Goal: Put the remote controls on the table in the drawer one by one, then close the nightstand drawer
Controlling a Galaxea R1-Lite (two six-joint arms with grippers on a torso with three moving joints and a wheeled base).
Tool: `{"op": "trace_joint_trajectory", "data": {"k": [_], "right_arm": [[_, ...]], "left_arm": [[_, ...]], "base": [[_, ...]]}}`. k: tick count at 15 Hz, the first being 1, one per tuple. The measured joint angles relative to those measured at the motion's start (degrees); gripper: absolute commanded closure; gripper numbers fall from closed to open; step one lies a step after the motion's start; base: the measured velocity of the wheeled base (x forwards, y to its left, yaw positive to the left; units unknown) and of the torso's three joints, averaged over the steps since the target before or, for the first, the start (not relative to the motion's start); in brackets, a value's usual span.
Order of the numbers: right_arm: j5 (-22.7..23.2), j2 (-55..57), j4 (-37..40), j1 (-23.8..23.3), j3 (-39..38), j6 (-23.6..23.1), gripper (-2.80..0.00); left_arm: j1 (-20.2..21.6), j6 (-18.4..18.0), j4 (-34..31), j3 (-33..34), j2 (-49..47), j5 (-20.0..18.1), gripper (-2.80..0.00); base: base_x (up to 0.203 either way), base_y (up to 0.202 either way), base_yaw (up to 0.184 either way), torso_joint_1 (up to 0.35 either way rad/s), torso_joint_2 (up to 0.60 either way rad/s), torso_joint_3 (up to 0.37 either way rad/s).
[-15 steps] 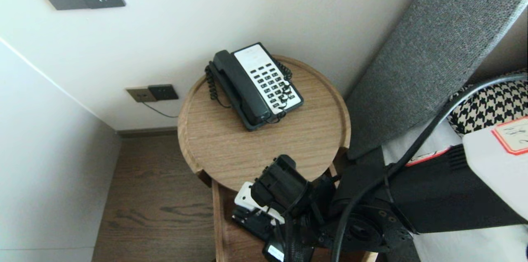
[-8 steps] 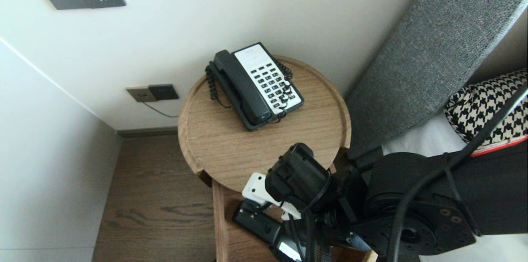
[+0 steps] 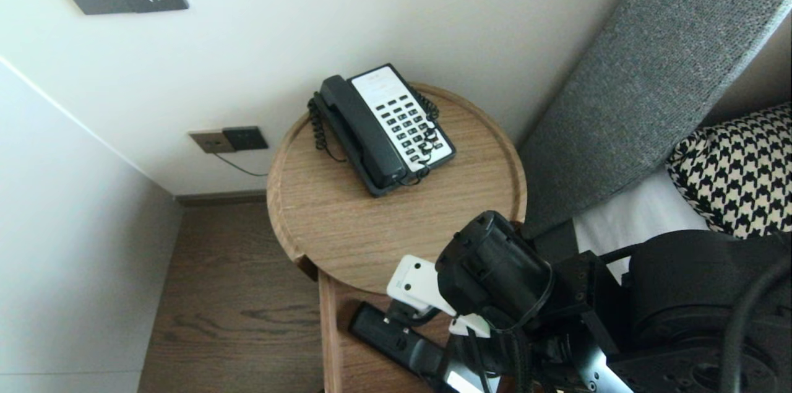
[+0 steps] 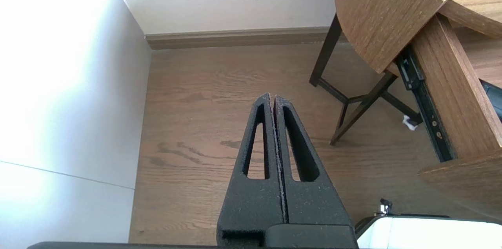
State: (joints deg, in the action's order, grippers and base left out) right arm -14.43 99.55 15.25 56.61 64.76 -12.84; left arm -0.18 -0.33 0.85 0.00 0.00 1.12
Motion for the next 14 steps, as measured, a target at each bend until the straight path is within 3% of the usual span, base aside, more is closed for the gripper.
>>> {"op": "trace_joint_trajectory", "data": {"k": [11,12,14], "right_arm": [[-0.2,-11.1,8.7,-1.4,-1.2,1.8,-2.80],[-0.2,-12.2,9.1,-2.0,-1.5,1.8,0.00],[-0.2,-14.3,9.6,-3.8,-1.9,1.8,0.00]], "left_arm": [[0.0,0.0,0.0,0.0,0.0,0.0,0.00],[0.0,0.0,0.0,0.0,0.0,0.0,0.00],[0.0,0.0,0.0,0.0,0.0,0.0,0.00]], "base": [[0.000,0.000,0.000,0.000,0.00,0.000],[0.000,0.000,0.000,0.000,0.00,0.000],[0.000,0.000,0.000,0.000,0.00,0.000]]}}
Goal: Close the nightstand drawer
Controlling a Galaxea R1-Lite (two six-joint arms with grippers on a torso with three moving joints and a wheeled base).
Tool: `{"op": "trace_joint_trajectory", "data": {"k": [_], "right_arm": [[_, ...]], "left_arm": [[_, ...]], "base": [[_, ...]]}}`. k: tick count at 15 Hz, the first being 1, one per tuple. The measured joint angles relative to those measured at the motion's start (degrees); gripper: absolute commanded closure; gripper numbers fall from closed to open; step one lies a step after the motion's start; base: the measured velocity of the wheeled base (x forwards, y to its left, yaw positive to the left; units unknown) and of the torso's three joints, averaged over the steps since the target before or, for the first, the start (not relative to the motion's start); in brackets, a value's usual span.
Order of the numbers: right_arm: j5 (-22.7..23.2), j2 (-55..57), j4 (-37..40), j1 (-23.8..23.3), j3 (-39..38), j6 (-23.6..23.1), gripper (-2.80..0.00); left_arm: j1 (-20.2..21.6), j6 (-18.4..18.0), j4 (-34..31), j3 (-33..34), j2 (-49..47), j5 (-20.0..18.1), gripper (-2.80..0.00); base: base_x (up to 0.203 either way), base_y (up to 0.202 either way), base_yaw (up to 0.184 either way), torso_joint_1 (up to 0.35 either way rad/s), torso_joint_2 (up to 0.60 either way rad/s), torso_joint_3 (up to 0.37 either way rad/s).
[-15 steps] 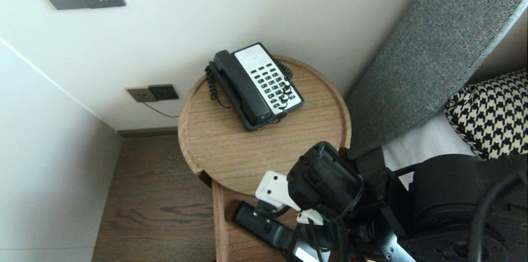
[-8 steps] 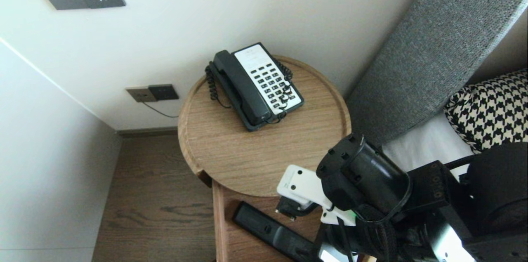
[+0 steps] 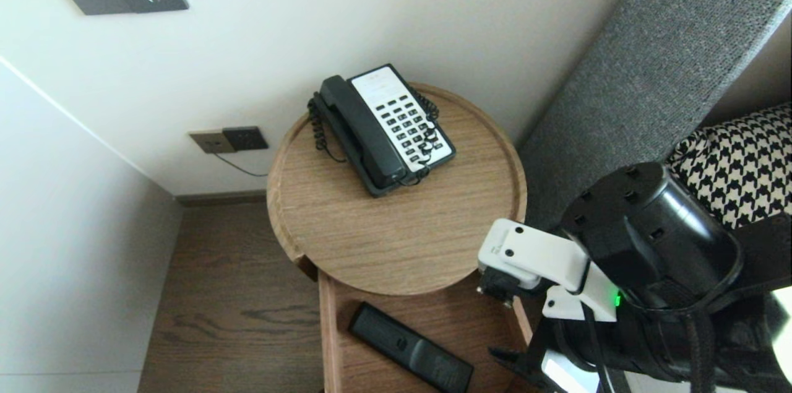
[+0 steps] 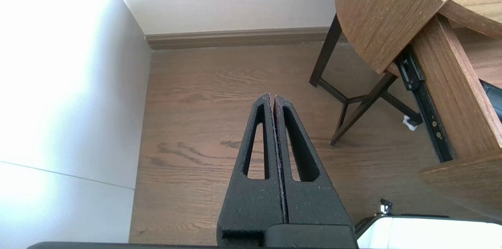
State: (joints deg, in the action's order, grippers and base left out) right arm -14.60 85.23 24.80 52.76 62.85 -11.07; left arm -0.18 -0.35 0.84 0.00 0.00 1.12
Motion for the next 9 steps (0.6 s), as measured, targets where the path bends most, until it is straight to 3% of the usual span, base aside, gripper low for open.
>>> {"op": "trace_joint_trajectory", "data": {"k": [5,9], "right_arm": [[0.2,-6.0,3.5,-3.8,-1.2,0.8,0.00],[0.7,-10.9,7.6,-10.7,-2.4,6.4,0.00]], "left_arm": [[0.0,0.0,0.0,0.0,0.0,0.0,0.00],[0.0,0.0,0.0,0.0,0.0,0.0,0.00]], "base": [[0.000,0.000,0.000,0.000,0.00,0.000],[0.000,0.000,0.000,0.000,0.00,0.000]]}}
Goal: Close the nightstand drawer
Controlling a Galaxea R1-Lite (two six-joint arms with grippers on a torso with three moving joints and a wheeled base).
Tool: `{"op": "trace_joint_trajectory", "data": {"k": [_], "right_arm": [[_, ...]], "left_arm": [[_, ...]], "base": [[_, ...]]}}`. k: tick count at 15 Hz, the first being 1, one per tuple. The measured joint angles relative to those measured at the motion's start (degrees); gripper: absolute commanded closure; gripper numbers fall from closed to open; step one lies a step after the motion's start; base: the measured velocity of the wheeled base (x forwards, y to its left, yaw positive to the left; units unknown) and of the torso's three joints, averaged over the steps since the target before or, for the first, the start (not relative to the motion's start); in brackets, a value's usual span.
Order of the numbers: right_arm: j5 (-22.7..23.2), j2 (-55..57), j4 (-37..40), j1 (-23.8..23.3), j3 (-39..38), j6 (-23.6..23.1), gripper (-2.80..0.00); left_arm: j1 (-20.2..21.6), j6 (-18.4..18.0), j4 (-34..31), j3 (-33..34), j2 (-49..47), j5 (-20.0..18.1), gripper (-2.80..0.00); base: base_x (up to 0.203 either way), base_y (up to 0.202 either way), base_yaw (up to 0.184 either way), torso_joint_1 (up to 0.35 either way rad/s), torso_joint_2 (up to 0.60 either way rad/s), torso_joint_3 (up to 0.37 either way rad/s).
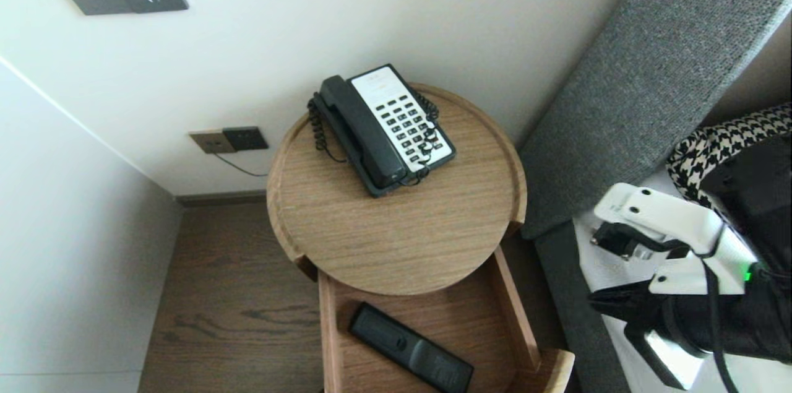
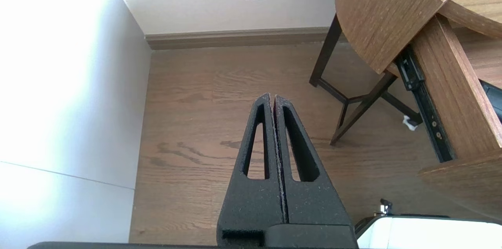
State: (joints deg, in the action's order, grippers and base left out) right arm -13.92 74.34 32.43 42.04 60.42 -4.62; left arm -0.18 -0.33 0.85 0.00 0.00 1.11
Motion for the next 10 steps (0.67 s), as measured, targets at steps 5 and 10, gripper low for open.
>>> {"op": "trace_joint_trajectory", "data": {"k": [5,10], "right_arm": [[3.4,-3.5,0.6,-4.5,-5.2,17.7,0.00],[14.6,-3.9,-1.7,-4.4,-10.3,33.1,0.00]], "left_arm": [[0.0,0.0,0.0,0.0,0.0,0.0,0.00],[0.0,0.0,0.0,0.0,0.0,0.0,0.00]], "base": [[0.000,0.000,0.000,0.000,0.00,0.000],[0.000,0.000,0.000,0.000,0.00,0.000]]}}
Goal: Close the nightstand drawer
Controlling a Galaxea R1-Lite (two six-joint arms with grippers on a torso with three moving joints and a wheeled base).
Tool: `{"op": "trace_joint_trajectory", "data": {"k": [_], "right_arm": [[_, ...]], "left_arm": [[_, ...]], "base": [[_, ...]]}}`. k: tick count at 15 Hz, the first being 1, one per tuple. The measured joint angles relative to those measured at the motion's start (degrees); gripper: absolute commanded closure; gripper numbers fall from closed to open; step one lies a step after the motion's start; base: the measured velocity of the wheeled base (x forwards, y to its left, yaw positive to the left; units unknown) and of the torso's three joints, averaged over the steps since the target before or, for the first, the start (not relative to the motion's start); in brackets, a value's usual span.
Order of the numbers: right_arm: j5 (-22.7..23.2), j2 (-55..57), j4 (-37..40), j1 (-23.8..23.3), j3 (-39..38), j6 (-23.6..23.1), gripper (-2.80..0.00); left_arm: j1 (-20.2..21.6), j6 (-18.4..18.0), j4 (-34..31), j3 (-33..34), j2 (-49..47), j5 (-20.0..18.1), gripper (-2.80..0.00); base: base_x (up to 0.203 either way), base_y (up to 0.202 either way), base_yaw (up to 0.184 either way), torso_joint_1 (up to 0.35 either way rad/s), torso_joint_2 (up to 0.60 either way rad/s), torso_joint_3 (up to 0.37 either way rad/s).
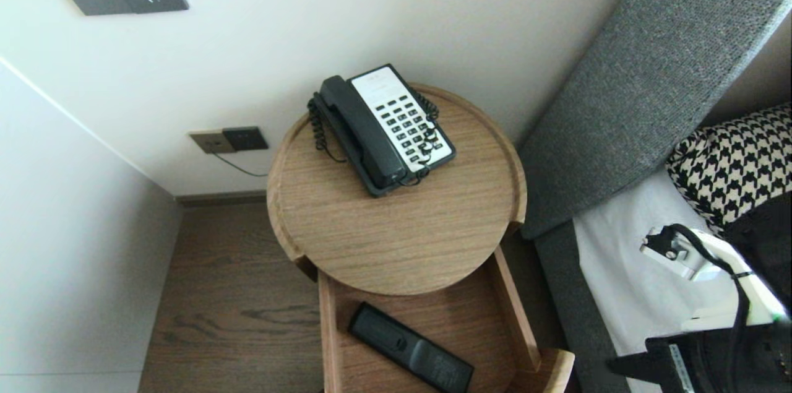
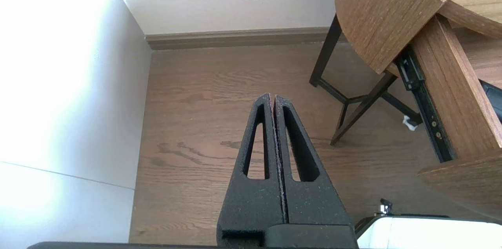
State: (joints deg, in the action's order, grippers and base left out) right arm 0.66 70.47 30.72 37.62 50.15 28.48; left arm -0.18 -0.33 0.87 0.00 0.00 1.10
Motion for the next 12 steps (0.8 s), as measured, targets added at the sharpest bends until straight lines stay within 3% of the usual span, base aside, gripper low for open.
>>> {"op": "trace_joint_trajectory", "data": {"k": [5,12], "right_arm": [[6.1,-0.3,-13.3,-2.1,-10.7,1.6,0.00],[8.2,-2.0,-15.0,-2.8,-18.8,1.5,0.00]], "left_arm": [[0.0,0.0,0.0,0.0,0.0,0.0,0.00],[0.0,0.0,0.0,0.0,0.0,0.0,0.00]], "base": [[0.000,0.000,0.000,0.000,0.00,0.000],[0.000,0.000,0.000,0.000,0.00,0.000]]}}
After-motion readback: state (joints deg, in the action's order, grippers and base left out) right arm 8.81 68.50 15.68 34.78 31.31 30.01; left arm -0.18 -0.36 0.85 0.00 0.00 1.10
